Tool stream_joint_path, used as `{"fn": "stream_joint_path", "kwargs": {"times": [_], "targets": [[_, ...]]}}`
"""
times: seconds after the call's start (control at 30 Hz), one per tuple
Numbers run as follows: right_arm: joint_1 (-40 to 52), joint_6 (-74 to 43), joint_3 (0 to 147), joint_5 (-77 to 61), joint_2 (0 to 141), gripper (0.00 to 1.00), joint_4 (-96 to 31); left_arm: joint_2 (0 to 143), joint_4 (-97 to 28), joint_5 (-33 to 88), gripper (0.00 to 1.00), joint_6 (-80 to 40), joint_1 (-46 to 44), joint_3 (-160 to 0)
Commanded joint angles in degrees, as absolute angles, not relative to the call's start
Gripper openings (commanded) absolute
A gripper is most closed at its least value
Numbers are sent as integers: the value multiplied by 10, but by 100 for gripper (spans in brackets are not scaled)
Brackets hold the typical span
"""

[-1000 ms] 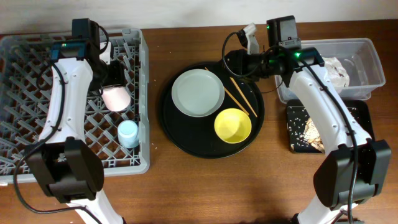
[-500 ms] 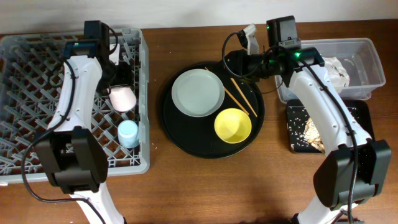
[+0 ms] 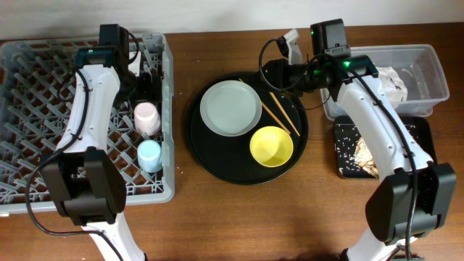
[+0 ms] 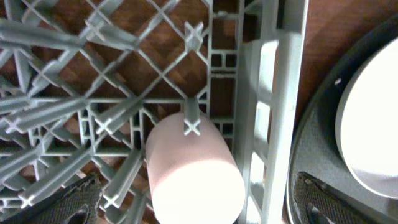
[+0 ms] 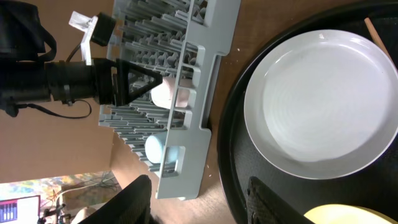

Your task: Sort waste into correct bins and load items into the dishwasher rack

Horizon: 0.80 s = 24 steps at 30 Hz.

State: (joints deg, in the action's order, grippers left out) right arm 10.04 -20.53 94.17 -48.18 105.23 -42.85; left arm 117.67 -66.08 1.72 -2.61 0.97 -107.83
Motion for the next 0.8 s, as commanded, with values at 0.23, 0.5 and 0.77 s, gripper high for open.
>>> {"fn": "stream_joint_path", "kwargs": {"times": [0.23, 0.5, 0.77], "targets": [[102, -197, 944, -382, 1054, 49, -488, 1160, -813, 113, 99, -23, 9, -1254], [102, -198, 959, -227, 1008, 45, -647, 1094, -843, 133, 99, -17, -8, -1276], [105, -204, 952, -84, 962, 53, -783, 1088, -842, 126, 99, -21, -81, -1272]]}}
